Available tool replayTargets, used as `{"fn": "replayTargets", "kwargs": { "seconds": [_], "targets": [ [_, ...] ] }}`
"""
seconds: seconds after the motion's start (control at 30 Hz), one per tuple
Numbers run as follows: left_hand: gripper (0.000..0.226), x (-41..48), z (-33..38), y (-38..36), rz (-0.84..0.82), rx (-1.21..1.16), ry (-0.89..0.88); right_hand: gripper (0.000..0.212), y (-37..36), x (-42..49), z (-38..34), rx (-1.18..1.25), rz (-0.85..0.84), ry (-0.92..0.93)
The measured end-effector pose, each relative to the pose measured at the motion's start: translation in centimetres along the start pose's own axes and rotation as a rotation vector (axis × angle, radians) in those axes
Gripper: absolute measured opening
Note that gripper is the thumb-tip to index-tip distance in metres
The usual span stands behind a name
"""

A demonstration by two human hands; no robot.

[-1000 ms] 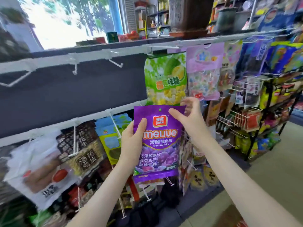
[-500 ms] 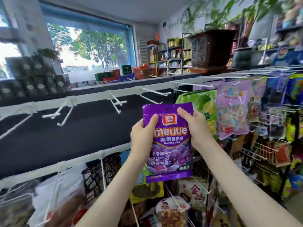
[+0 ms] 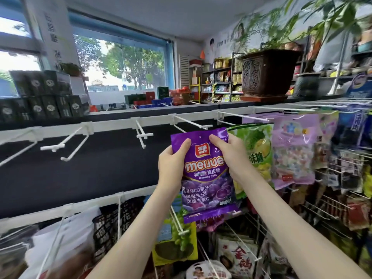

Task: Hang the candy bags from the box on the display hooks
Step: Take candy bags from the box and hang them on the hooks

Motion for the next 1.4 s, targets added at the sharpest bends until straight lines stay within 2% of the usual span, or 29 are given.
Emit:
{"fn": "replayTargets", "kwargs": {
  "seconds": [0.43, 0.83, 1.23, 1.4],
  "targets": [
    [0.014, -0.7, -0.9, -0.1, 0.103, 0.027, -0.152, 0.005, -0.4, 0.2, 0.9, 0.009, 0.0, 0.07],
    [0.01, -0.8, -0.2, -0.8, 0.06, 0.03, -0.153, 0.005, -0.2, 0.6, 2.0, 0.068, 0.067, 0.079],
    [0.01, -1.0, -0.9, -0.8, 0.127, 0.012, -0.177, 0.012, -0.2, 0.6, 2.2, 0.021, 0.058, 0.082],
    [0.013, -0.7, -0.9, -0.5, 0.168, -0.014, -0.171, 0.014, -0.5, 0.5, 1.1, -0.071, 0.075, 0.135]
  ]
}}
Point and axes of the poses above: each hand's wrist, its own x-axis towards the middle knuckle, its own y-axis out of the back of the hand, z = x × y, the point moved 3 cm from there along x, towards the middle knuckle, and after that the axes turned 2 degrees about -y, right-handed, at the moved point
